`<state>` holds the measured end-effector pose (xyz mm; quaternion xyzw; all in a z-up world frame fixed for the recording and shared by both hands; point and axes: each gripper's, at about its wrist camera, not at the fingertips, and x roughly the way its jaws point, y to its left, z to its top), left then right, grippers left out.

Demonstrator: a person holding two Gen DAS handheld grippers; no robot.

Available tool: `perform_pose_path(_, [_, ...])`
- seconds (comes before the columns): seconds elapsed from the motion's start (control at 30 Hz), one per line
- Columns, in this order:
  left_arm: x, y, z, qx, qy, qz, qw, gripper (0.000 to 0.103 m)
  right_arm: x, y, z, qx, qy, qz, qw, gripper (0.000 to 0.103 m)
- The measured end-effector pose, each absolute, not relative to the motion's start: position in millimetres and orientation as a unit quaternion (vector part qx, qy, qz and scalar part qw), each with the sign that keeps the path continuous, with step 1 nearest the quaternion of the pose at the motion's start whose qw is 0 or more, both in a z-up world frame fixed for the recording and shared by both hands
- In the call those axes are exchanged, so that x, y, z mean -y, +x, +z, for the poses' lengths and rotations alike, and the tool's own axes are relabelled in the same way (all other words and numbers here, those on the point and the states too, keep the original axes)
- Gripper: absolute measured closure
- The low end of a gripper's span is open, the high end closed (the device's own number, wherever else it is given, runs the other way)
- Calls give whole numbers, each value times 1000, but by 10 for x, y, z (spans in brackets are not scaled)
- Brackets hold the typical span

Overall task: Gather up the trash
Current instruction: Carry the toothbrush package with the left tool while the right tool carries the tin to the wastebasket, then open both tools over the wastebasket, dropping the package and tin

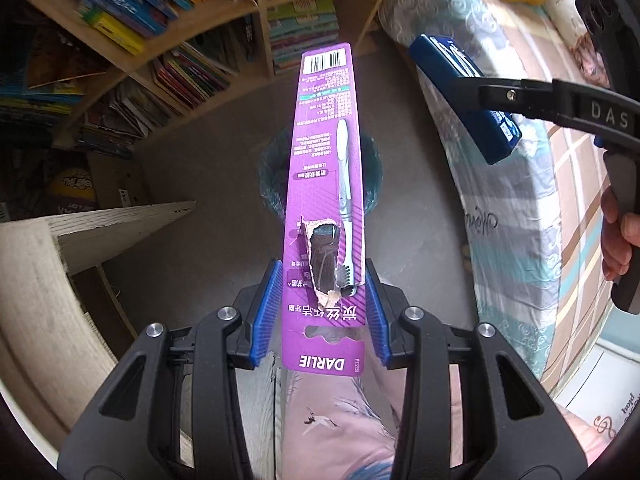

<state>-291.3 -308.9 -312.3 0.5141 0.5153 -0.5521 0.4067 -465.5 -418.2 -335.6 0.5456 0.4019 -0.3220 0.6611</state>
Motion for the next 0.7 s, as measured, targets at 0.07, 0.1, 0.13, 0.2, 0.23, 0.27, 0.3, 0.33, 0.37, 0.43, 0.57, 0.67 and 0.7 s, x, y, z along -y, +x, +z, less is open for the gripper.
perform_pose_path(0.07, [3108,-2957,-3252,-516,523,-548,401,66,4189,-4685,-3488,-398,554,-323,656,49])
perform_pose_path(0.1, [3126,-2970,-3322,-515,530,-544,398,66,4190,-4696,-3559,-399,557,-325,652,49])
perform_pose_path(0.13, [3143,-2981,-3389,-518,534,-541,393,66,4190,-4705,-3625,-400,561,-326,647,49])
perform_pose_path(0.2, [3171,-3015,-3483,-517,542,-539,386,66,4186,-4720,-3746,-400,569,-329,639,49])
perform_pose_path(0.23, [3183,-3039,-3525,-512,547,-541,381,66,4189,-4721,-3801,-402,572,-329,635,49])
perform_pose_path(0.27, [3191,-3064,-3562,-512,551,-541,376,66,4192,-4722,-3856,-402,576,-328,632,49])
perform_pose_path(0.3, [3202,-3082,-3614,-514,554,-540,370,66,4187,-4717,-3903,-402,579,-327,629,49])
perform_pose_path(0.33, [3216,-3102,-3668,-516,557,-539,365,66,4185,-4711,-3948,-404,581,-326,627,49])
perform_pose_path(0.37, [3225,-3118,-3718,-517,560,-538,361,66,4189,-4706,-3990,-404,583,-324,626,49])
perform_pose_path(0.43, [3244,-3140,-3792,-517,566,-534,357,66,4206,-4716,-4066,-402,592,-324,620,47])
perform_pose_path(0.57, [3321,-3173,-3922,-507,583,-523,359,54,4261,-4748,-4163,-393,600,-337,610,32])
perform_pose_path(0.67, [3411,-3172,-3942,-498,588,-522,365,41,4317,-4785,-4199,-392,602,-342,605,32])
perform_pose_path(0.7, [3445,-3162,-3942,-499,587,-523,366,40,4336,-4793,-4199,-392,603,-343,604,32])
